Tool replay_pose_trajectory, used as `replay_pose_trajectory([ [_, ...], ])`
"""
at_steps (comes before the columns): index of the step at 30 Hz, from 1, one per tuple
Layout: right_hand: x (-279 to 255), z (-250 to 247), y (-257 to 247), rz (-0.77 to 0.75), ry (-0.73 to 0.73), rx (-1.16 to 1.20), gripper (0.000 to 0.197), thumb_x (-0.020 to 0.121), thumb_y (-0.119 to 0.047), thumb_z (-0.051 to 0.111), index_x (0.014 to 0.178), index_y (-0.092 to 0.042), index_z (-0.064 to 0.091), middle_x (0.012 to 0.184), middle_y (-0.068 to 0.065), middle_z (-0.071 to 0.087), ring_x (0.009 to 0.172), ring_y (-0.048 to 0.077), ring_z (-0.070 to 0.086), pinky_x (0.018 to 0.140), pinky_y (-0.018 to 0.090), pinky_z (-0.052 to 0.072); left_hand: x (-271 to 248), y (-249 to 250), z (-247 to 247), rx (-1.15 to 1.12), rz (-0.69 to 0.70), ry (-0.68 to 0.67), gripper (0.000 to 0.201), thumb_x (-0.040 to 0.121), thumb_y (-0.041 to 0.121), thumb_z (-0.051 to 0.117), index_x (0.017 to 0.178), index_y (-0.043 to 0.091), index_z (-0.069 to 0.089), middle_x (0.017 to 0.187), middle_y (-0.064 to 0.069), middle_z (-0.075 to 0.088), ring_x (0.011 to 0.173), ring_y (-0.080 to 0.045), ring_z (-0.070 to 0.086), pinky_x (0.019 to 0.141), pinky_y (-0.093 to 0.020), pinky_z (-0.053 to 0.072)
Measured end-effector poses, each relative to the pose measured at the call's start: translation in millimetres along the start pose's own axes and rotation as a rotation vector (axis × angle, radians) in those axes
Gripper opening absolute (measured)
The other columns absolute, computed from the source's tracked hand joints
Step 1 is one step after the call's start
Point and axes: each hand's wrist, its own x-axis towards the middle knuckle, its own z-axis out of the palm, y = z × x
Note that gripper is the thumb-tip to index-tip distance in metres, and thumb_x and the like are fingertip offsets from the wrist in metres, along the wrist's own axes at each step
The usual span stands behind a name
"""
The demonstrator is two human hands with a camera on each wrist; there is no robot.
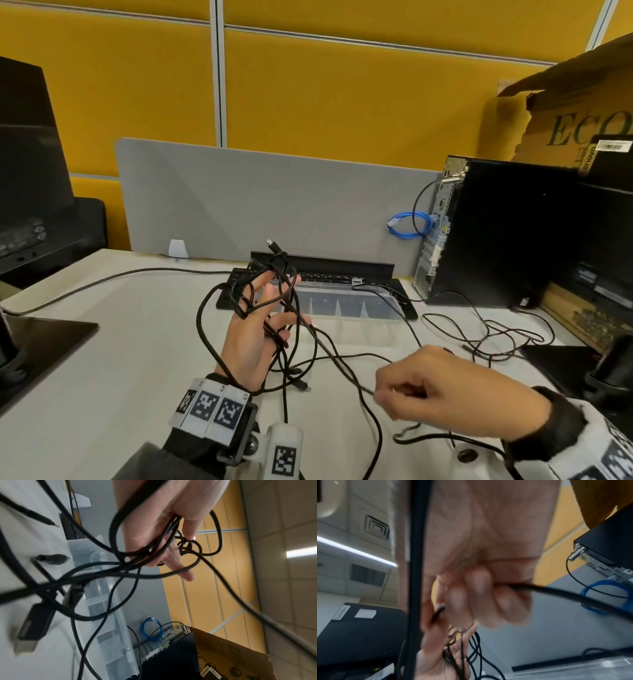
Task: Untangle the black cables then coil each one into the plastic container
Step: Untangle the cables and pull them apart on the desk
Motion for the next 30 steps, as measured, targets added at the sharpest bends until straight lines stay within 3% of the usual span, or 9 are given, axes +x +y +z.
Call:
replay_pose_trajectory([
  [3,8.8,3.3,-2.9,0.121,-0.127,0.019,0.012,0.092,-0.033,0.047,0.092,-0.032,0.060,0.063,-0.018,0.054,0.054,0.000,0.047,0.056,0.015,0.033,-4.1,-0.8,5.2,0.007,0.028,-0.023,0.053,0.074,0.030,0.058,0.126,0.021,0.054,0.116,-0.002,0.067,0.044,-0.008,0.049,0.053,-0.025,0.041],
  [7,35.0,13.6,-14.9,0.139,-0.170,0.317,0.033,0.091,-0.034,0.054,0.121,-0.035,0.041,0.096,-0.011,0.062,0.060,0.005,0.056,0.060,0.016,0.046,-8.5,-0.7,9.6,0.037,0.060,-0.080,0.035,0.072,0.026,0.060,0.107,0.028,0.063,0.116,0.001,0.068,0.037,-0.009,0.040,0.044,-0.019,0.038],
  [9,48.6,20.7,-23.8,0.124,-0.058,0.488,0.033,0.089,-0.038,0.057,0.117,-0.030,0.041,0.099,-0.007,0.062,0.062,0.012,0.061,0.052,0.023,0.050,-10.2,0.1,10.7,0.028,0.057,-0.105,0.030,0.072,0.025,0.058,0.100,0.030,0.067,0.112,0.003,0.069,0.037,-0.008,0.038,0.043,-0.018,0.037],
  [11,60.1,20.6,-29.7,0.123,0.240,0.529,0.025,0.090,-0.038,0.053,0.110,-0.027,0.043,0.097,-0.007,0.060,0.055,0.007,0.059,0.041,0.018,0.043,-10.3,0.9,10.8,0.030,0.044,-0.111,0.028,0.074,0.025,0.057,0.099,0.028,0.068,0.108,0.003,0.071,0.038,-0.008,0.039,0.044,-0.019,0.037],
  [15,83.8,6.2,-26.7,0.086,0.652,0.498,0.030,0.094,-0.036,0.045,0.123,-0.027,0.040,0.095,-0.013,0.055,0.053,0.005,0.056,0.046,0.011,0.041,-8.0,-1.5,8.6,0.068,0.055,-0.124,0.027,0.083,0.028,0.049,0.107,0.022,0.061,0.105,-0.002,0.071,0.039,-0.009,0.042,0.043,-0.020,0.038],
  [19,103.6,0.9,-16.6,0.012,0.732,0.384,0.018,0.092,-0.030,0.054,0.110,-0.029,0.054,0.095,-0.013,0.058,0.075,0.003,0.058,0.056,0.010,0.044,-9.2,-5.6,9.1,0.198,0.092,-0.158,0.029,0.088,0.028,0.047,0.111,0.021,0.061,0.100,-0.008,0.072,0.042,-0.011,0.044,0.047,-0.021,0.040],
  [22,107.4,4.0,-9.0,-0.001,0.774,0.336,0.011,0.091,-0.024,0.058,0.092,-0.017,0.066,0.079,-0.015,0.061,0.073,-0.003,0.056,0.063,0.010,0.044,-10.2,-7.0,9.8,0.237,0.106,-0.191,0.028,0.088,0.028,0.045,0.109,0.021,0.062,0.090,-0.007,0.072,0.043,-0.012,0.043,0.050,-0.023,0.040],
  [27,107.4,12.7,-7.6,0.030,0.805,0.513,0.018,0.096,-0.017,0.047,0.101,-0.018,0.064,0.078,-0.008,0.058,0.059,-0.002,0.055,0.047,0.014,0.045,-10.9,-7.6,10.0,0.278,0.111,-0.206,0.025,0.094,0.022,0.043,0.111,0.023,0.062,0.076,0.000,0.065,0.044,-0.011,0.041,0.049,-0.021,0.039],
  [30,110.5,13.4,-6.7,0.048,0.860,0.311,0.025,0.098,-0.016,0.042,0.113,-0.014,0.062,0.089,0.000,0.057,0.069,0.003,0.052,0.063,0.017,0.046,-11.8,-10.5,12.5,0.352,0.163,-0.191,0.025,0.095,0.016,0.044,0.112,0.024,0.061,0.077,-0.002,0.063,0.044,-0.013,0.043,0.048,-0.024,0.039],
])
